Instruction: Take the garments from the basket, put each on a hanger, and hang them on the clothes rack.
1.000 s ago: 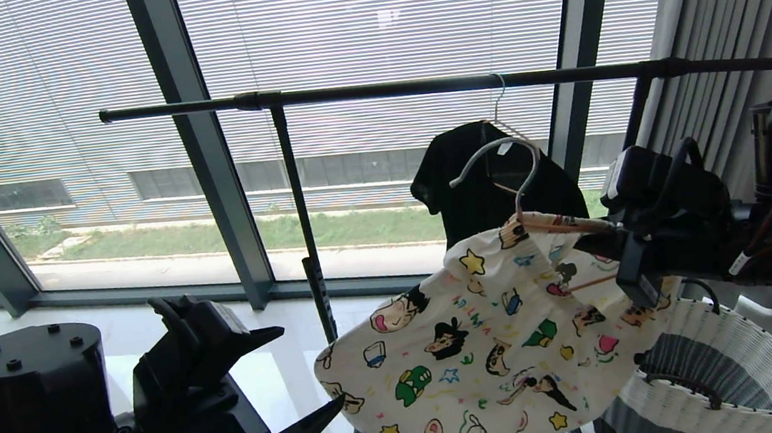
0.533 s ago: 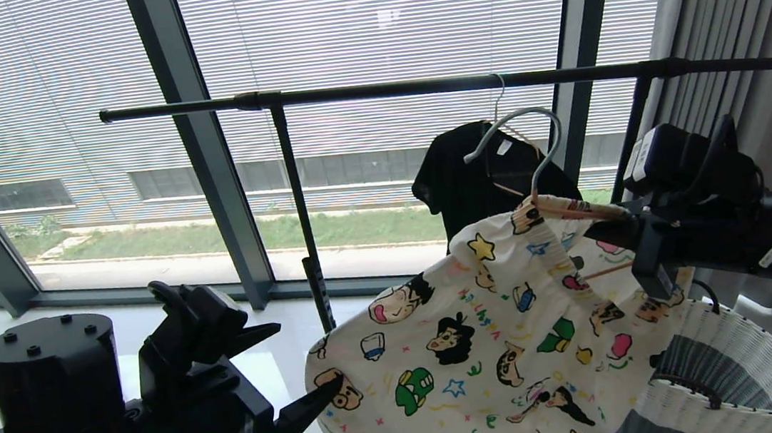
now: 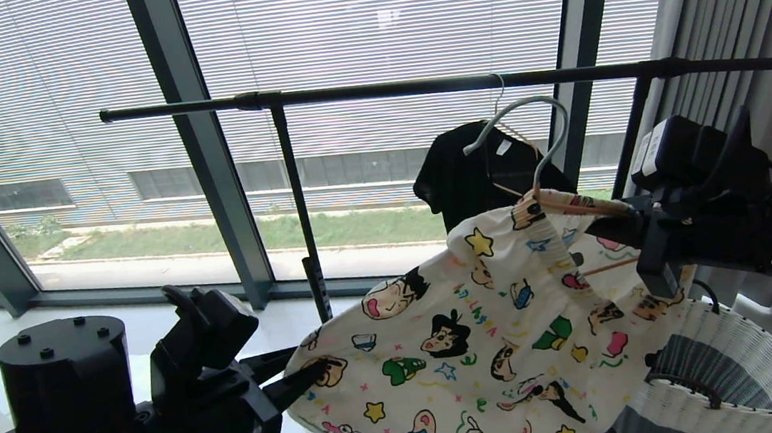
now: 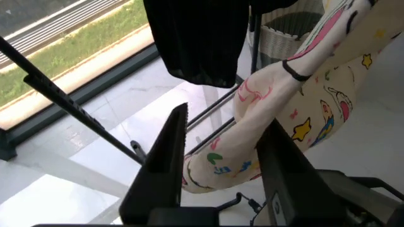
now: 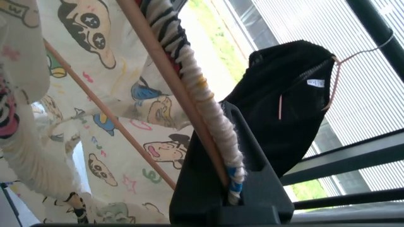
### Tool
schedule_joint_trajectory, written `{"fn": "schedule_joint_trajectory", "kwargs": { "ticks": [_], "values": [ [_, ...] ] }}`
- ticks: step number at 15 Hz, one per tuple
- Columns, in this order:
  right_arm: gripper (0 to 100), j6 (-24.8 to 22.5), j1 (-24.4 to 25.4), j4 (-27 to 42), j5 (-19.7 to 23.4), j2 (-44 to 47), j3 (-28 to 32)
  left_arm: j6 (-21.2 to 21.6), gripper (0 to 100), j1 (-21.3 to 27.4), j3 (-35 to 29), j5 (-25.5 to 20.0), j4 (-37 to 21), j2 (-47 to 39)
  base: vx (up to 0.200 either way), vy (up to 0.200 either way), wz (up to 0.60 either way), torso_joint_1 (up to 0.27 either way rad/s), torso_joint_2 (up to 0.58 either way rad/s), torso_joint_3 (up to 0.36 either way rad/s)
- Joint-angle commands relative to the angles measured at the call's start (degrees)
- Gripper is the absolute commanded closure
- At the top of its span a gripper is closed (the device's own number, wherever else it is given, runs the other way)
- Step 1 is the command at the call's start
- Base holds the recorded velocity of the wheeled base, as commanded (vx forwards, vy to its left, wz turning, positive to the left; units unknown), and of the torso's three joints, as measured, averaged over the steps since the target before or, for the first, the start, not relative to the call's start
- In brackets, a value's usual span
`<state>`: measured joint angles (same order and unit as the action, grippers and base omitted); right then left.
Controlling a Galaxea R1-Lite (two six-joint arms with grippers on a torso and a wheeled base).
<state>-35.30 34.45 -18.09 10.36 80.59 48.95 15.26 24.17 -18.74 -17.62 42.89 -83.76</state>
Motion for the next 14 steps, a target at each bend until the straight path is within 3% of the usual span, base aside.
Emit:
{"fn": "schedule_joint_trajectory", "kwargs": {
  "ticks": [1,7,14],
  "values": [
    [100,-0.03,0.0,-0.01,0.01,-0.08,0.01,0.03,100,0.08,0.02,0.04,0.0,-0.44,0.0,0.0,0.0,0.0,0.0,0.0],
    [100,1.2,-0.17,-0.01,-0.25,-0.08,0.01,-0.23,100,-3.34,0.02,0.21,0.0,-2.28,0.0,0.0,0.0,0.0,0.0,0.0],
    [100,1.82,-2.72,-0.1,-0.25,-0.08,-0.17,-0.23,100,-16.0,0.02,0.13,0.0,-3.95,0.0,0.0,0.0,0.0,0.0,0.0]
  ]
}}
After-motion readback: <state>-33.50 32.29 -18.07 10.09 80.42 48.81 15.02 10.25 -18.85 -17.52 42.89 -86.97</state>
